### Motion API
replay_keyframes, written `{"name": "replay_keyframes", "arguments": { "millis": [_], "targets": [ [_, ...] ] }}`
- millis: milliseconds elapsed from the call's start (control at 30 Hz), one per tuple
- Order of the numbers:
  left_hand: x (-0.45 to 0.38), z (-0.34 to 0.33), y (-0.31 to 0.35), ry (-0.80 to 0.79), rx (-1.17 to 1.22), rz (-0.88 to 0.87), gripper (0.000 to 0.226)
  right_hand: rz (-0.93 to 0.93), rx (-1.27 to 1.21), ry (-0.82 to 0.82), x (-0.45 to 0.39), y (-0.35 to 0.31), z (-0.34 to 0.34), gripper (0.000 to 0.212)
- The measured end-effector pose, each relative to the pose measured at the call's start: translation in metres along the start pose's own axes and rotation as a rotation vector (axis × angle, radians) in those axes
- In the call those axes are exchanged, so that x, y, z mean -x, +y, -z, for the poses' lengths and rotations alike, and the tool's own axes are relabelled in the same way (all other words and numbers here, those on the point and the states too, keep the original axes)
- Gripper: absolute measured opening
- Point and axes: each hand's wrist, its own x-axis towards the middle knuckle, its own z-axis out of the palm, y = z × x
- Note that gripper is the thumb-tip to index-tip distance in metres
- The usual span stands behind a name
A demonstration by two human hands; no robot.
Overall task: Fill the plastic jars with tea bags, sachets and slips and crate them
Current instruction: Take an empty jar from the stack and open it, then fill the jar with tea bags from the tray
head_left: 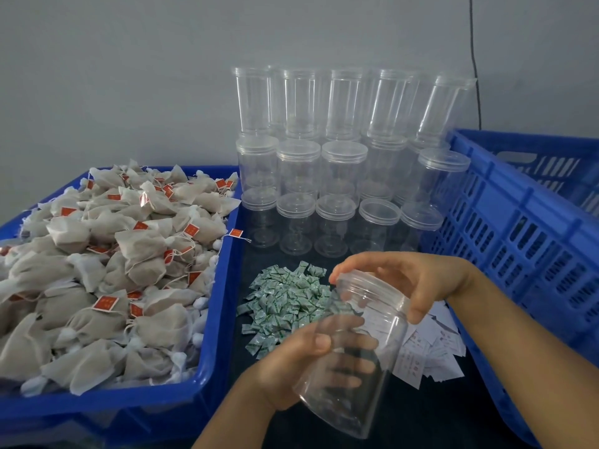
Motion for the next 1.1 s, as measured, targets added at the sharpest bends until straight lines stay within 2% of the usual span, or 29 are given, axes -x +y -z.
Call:
{"name": "replay_keyframes", "arguments": {
  "millis": [67, 167, 200, 267, 367, 433, 567, 667, 900, 1100],
  "targets": [
    [0.002, -0.003, 0.0, -0.1, 0.066, -0.053, 0.091, 0.163, -0.163, 0.108, 0.002, 0.002, 0.004, 0.079],
    [0.012, 0.003, 0.004, 0.006, 0.123, -0.168, 0.083, 0.325, -0.391, 0.476, 0.015, 0.001, 0.019, 0.08],
    [0.012, 0.001, 0.0, 0.059, 0.112, -0.203, 0.079, 0.298, -0.403, 0.592, 0.017, 0.004, 0.024, 0.081],
    [0.012, 0.001, -0.005, 0.287, -0.023, -0.278, 0.08, 0.158, -0.371, 0.837, 0.011, 0.019, 0.029, 0.077],
    [0.008, 0.001, -0.006, 0.519, -0.196, -0.364, 0.084, -0.006, -0.256, 1.124, -0.007, 0.049, 0.026, 0.056],
    [0.004, 0.0, -0.007, 0.659, -0.252, -0.407, 0.085, -0.125, -0.099, 1.214, -0.016, 0.067, 0.026, 0.052],
    [-0.003, 0.0, -0.006, 0.915, -0.394, -0.467, 0.096, -0.349, 0.137, 1.376, -0.036, 0.093, 0.027, 0.057],
    [-0.005, 0.002, -0.006, 1.002, -0.448, -0.491, 0.1, -0.47, 0.296, 1.426, -0.048, 0.109, 0.026, 0.062],
    [-0.003, 0.004, -0.007, 1.051, -0.557, -0.458, 0.098, -0.787, 0.662, 1.367, -0.062, 0.126, 0.026, 0.061],
    [-0.001, 0.0, -0.003, 1.084, -0.621, -0.451, 0.1, -0.999, 0.703, 1.213, -0.066, 0.126, 0.029, 0.077]
  ]
}}
